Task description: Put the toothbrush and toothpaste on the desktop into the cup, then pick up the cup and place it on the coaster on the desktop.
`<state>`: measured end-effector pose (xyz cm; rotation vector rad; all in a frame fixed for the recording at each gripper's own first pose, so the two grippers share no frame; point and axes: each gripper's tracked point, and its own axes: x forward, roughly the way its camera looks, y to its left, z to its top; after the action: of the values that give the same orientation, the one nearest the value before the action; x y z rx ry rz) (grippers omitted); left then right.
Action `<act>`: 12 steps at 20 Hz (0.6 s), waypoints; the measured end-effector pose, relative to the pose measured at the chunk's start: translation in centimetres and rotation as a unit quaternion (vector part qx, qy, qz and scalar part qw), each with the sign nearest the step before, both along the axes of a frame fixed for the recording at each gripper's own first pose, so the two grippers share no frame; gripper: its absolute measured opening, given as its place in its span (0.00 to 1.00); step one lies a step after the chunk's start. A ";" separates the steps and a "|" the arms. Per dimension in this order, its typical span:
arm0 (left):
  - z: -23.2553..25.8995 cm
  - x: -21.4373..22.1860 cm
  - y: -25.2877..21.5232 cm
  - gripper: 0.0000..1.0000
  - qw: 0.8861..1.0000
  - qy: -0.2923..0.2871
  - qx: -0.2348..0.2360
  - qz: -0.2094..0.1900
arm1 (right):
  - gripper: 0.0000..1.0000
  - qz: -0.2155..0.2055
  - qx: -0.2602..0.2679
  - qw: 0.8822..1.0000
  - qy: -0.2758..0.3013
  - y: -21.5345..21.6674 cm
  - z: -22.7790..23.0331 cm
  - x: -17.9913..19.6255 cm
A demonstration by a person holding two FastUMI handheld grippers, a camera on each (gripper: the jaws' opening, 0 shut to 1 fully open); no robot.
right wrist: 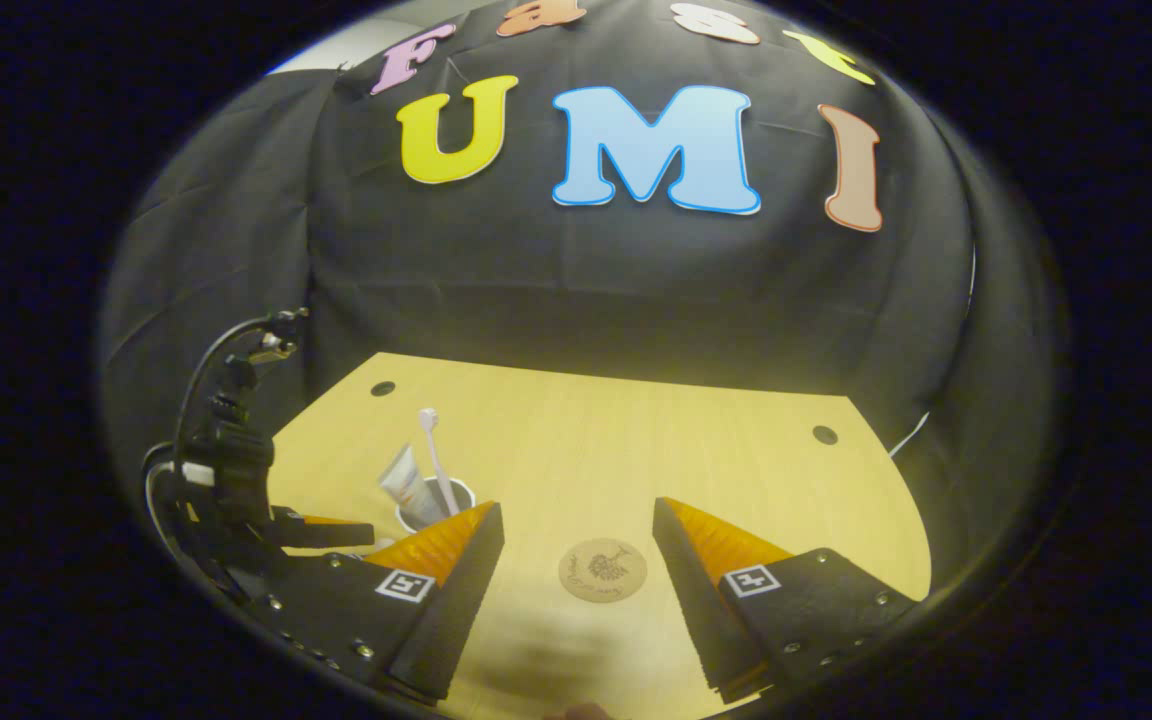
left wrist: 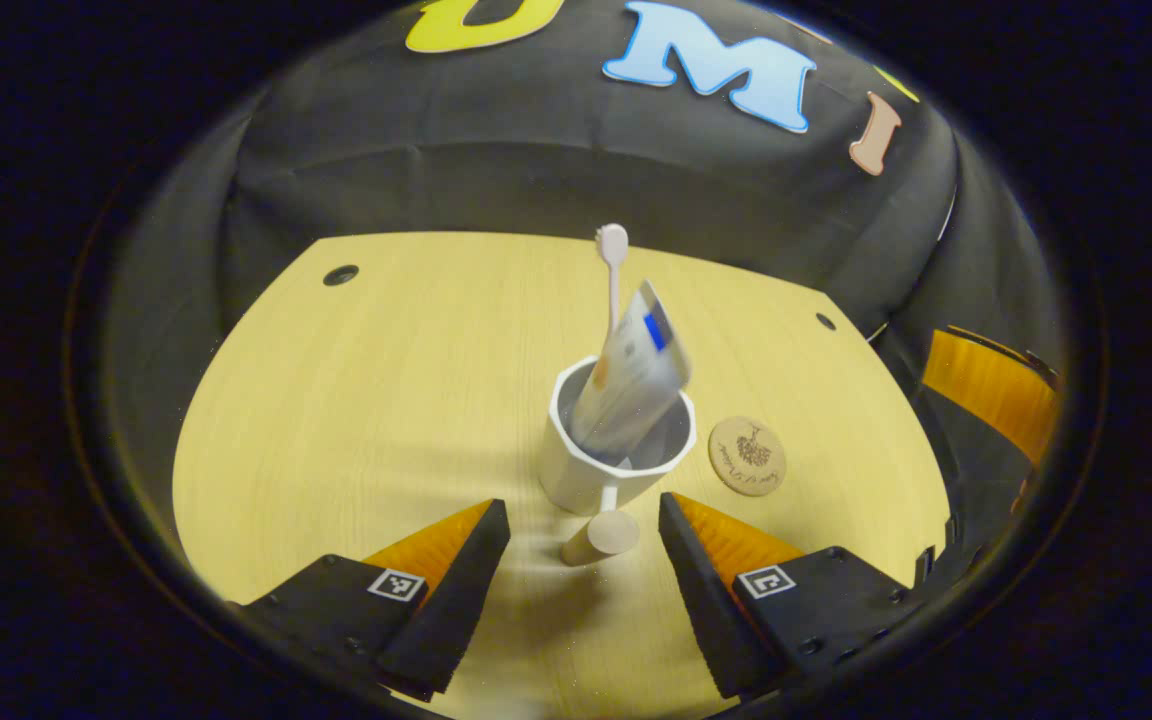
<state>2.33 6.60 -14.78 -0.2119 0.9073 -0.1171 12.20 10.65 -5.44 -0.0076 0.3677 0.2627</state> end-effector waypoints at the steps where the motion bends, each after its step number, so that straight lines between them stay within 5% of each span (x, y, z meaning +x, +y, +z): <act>1: -0.4 0.0 -0.3 1.00 1.000 0.013 -0.001 -0.004 | 0.89 -0.002 0.001 1.000 0.005 -0.1 -0.3 -0.2; 7: -3.4 1.1 -1.0 0.95 0.998 0.068 0.006 -0.017 | 0.89 -0.017 0.005 1.000 0.024 -1.3 -0.6 -0.5; 10: -3.7 1.3 -0.6 0.75 0.996 0.086 0.009 -0.020 | 0.89 -0.025 0.006 0.999 0.033 -1.9 -1.0 -0.5; 12: -4.4 1.1 -0.7 0.72 0.995 0.096 0.011 -0.023 | 0.89 -0.030 0.009 0.999 0.036 -2.3 -1.1 -0.7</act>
<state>3.46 5.86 -19.19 -0.1833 1.1041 -0.1306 11.49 8.33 -6.56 0.0304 0.4366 0.2074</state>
